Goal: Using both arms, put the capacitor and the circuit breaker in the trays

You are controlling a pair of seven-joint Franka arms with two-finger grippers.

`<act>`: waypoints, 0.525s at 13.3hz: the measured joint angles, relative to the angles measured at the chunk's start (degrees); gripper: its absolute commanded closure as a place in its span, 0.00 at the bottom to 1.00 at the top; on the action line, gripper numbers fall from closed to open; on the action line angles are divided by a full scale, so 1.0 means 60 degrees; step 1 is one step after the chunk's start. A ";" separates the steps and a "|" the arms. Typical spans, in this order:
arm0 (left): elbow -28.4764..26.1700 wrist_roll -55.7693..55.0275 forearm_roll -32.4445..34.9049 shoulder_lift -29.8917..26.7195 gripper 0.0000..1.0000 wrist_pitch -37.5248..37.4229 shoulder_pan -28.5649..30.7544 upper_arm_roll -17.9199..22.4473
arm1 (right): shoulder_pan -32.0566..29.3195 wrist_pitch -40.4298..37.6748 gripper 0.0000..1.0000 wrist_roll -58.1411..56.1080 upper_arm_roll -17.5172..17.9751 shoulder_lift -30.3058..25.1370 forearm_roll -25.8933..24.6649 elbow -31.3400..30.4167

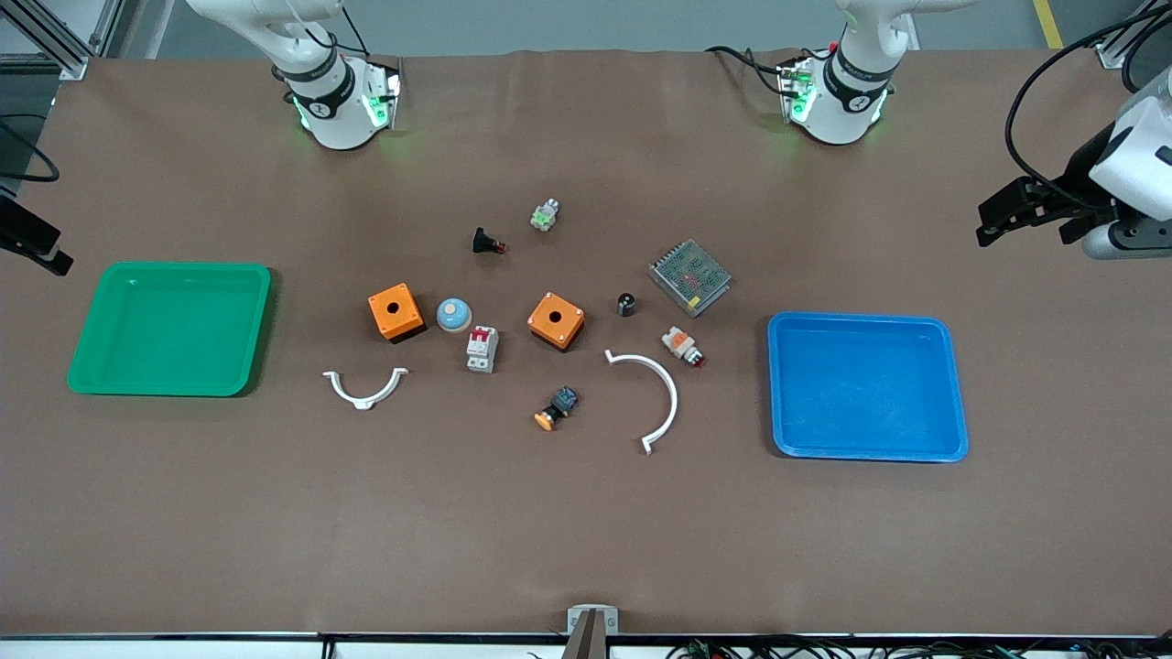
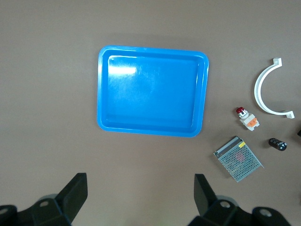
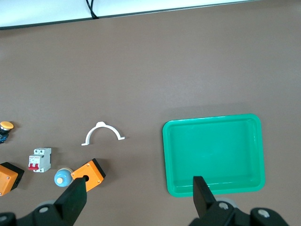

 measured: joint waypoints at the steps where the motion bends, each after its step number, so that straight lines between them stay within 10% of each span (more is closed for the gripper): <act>1: 0.0003 0.0000 0.0000 0.0000 0.00 -0.0002 0.0000 0.0000 | 0.0000 0.0000 0.00 0.0000 0.0000 0.0000 0.0000 0.0000; 7: 0.0013 0.0000 0.0000 0.0113 0.00 -0.0031 -0.0054 -0.0008 | 0.0000 0.0000 0.00 0.0000 0.0000 0.0000 0.0000 0.0002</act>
